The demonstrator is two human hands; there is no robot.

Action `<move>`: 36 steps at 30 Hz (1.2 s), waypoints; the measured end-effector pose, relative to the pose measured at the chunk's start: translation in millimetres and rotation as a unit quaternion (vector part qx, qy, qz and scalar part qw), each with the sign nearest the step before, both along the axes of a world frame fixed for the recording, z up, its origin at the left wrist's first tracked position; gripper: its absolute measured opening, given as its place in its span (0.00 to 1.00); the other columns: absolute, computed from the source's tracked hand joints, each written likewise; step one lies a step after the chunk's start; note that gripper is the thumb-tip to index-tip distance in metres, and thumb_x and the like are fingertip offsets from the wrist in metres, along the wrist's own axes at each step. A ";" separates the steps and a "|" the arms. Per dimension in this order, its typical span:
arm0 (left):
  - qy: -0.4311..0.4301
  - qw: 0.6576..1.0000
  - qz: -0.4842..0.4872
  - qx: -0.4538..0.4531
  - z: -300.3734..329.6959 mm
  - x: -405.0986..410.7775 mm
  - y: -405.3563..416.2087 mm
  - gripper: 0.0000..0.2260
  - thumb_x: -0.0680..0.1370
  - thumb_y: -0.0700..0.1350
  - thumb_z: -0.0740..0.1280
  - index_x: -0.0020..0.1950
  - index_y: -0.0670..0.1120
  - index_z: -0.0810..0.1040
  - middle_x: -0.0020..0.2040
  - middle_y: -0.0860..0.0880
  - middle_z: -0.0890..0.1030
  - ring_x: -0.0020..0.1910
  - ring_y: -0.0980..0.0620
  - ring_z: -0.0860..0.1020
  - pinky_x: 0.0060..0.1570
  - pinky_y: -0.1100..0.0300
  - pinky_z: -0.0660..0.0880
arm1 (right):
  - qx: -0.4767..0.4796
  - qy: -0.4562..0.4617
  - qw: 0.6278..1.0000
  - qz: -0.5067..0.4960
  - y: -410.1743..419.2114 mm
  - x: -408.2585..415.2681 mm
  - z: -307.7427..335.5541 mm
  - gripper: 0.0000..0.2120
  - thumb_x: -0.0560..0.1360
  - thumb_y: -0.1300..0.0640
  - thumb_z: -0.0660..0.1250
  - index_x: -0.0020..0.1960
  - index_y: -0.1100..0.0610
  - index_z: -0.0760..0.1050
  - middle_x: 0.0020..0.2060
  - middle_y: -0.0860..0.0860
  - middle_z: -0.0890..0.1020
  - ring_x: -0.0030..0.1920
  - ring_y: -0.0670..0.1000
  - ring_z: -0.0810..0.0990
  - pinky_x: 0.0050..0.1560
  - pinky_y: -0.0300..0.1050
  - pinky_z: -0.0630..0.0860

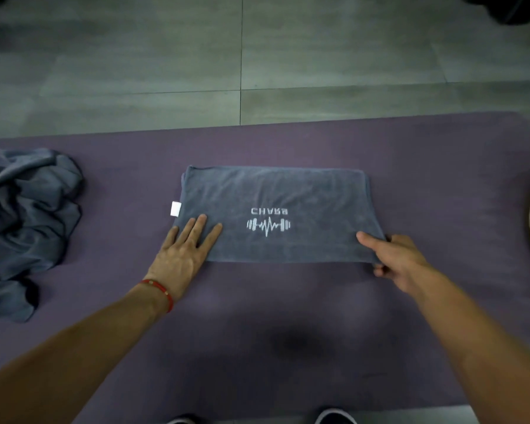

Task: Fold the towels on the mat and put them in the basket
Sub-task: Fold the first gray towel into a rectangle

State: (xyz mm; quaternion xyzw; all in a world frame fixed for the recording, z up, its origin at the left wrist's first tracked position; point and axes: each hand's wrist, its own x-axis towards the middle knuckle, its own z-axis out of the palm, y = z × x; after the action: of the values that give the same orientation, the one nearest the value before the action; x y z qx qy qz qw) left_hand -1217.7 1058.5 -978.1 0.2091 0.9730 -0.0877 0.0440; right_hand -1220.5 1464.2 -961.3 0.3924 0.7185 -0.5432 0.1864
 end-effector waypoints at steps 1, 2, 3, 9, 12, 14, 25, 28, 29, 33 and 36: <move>0.010 1.000 -0.009 0.003 0.4 15.0 -0.8 0.33 0.74 0.31 0.63 0.79 0.46 0.61 0.77 0.38 0.63 0.74 0.37 0.66 0.67 0.38 0.69 | 0.004 -0.004 1.000 0.008 1.5 16.9 -1.2 0.16 0.73 0.48 0.75 0.51 0.60 0.81 0.38 0.52 0.82 0.34 0.51 0.77 0.27 0.42 0.69; 0.005 1.000 -0.012 0.002 -1.6 33.4 -1.3 0.36 0.72 0.30 0.67 0.78 0.45 0.62 0.77 0.38 0.63 0.74 0.38 0.66 0.67 0.38 0.69 | 0.008 -0.010 1.000 0.012 2.5 35.4 -1.1 0.15 0.74 0.48 0.75 0.51 0.60 0.81 0.38 0.53 0.83 0.35 0.52 0.77 0.28 0.43 0.69; -0.014 1.000 -0.011 0.000 -3.9 52.9 -1.1 0.40 0.69 0.30 0.71 0.78 0.45 0.62 0.77 0.39 0.63 0.74 0.38 0.65 0.67 0.37 0.69 | 0.016 -0.018 1.000 0.016 3.5 53.8 -1.3 0.15 0.74 0.48 0.75 0.51 0.59 0.82 0.39 0.53 0.83 0.35 0.52 0.78 0.28 0.43 0.70; -0.135 0.989 0.050 -0.027 -3.3 107.9 17.4 0.52 0.67 0.35 0.71 0.80 0.47 0.39 0.80 0.38 0.45 0.79 0.37 0.49 0.71 0.35 0.62 | 0.076 -0.020 0.996 0.051 4.6 101.4 -7.5 0.12 0.73 0.47 0.75 0.50 0.54 0.80 0.46 0.50 0.85 0.46 0.53 0.84 0.40 0.49 0.81; -0.246 0.963 0.106 -0.019 23.0 87.3 47.0 0.42 0.73 0.52 0.63 0.80 0.47 0.43 0.80 0.39 0.41 0.79 0.38 0.43 0.75 0.40 0.53 | 0.130 0.002 0.990 0.048 -0.8 87.6 -1.5 0.14 0.74 0.45 0.72 0.48 0.57 0.80 0.45 0.52 0.84 0.47 0.55 0.82 0.49 0.50 0.78; -0.241 0.954 0.122 0.129 43.9 70.7 73.7 0.37 0.70 0.53 0.62 0.78 0.49 0.58 0.78 0.42 0.55 0.78 0.41 0.55 0.75 0.50 0.59 | 0.115 0.014 0.993 0.026 -3.6 76.4 6.5 0.12 0.75 0.49 0.72 0.45 0.58 0.80 0.44 0.54 0.85 0.46 0.56 0.83 0.48 0.50 0.79; -0.350 0.572 0.332 0.663 105.6 10.4 159.8 0.12 0.78 0.52 0.67 0.49 0.44 0.81 0.43 0.43 0.82 0.40 0.48 0.79 0.39 0.55 0.78 | 0.149 0.190 0.923 0.299 -106.3 46.1 93.1 0.16 0.75 0.54 0.71 0.62 0.47 0.76 0.52 0.46 0.84 0.52 0.51 0.83 0.50 0.43 0.75; -0.260 0.621 0.376 0.636 95.3 10.4 122.6 0.19 0.69 0.58 0.70 0.48 0.44 0.80 0.45 0.40 0.84 0.45 0.40 0.83 0.42 0.46 0.82 | 0.152 0.237 0.894 0.347 -156.7 39.4 93.3 0.12 0.76 0.53 0.68 0.59 0.50 0.78 0.51 0.48 0.85 0.51 0.50 0.82 0.42 0.40 0.72; -0.243 0.620 0.391 0.635 90.7 12.0 105.6 0.18 0.70 0.55 0.70 0.50 0.43 0.80 0.46 0.40 0.84 0.47 0.39 0.83 0.46 0.43 0.81 | 0.139 0.250 0.882 0.375 -172.0 37.8 89.7 0.11 0.76 0.51 0.68 0.57 0.51 0.78 0.49 0.49 0.85 0.50 0.50 0.82 0.43 0.41 0.73; -0.215 0.632 0.431 0.607 59.4 20.0 30.3 0.08 0.78 0.36 0.64 0.50 0.44 0.82 0.47 0.44 0.86 0.45 0.47 0.84 0.52 0.47 0.81 | 0.093 0.270 0.862 0.419 -199.9 39.5 65.0 0.13 0.77 0.48 0.67 0.59 0.50 0.80 0.51 0.47 0.83 0.50 0.44 0.81 0.57 0.42 0.76; -0.171 0.733 0.430 0.498 34.6 23.8 -10.2 0.12 0.77 0.36 0.63 0.49 0.51 0.82 0.46 0.52 0.86 0.45 0.55 0.83 0.48 0.55 0.80 | 0.174 0.282 0.848 0.413 -187.4 42.7 35.7 0.12 0.76 0.55 0.67 0.59 0.51 0.80 0.52 0.47 0.80 0.51 0.49 0.79 0.58 0.48 0.76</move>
State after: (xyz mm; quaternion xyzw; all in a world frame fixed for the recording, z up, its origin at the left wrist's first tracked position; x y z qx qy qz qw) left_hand -1193.9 1048.3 -943.4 -0.2287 0.8393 0.4752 0.1319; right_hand -1177.8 1276.8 -925.6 -0.0848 0.9186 -0.3696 0.1118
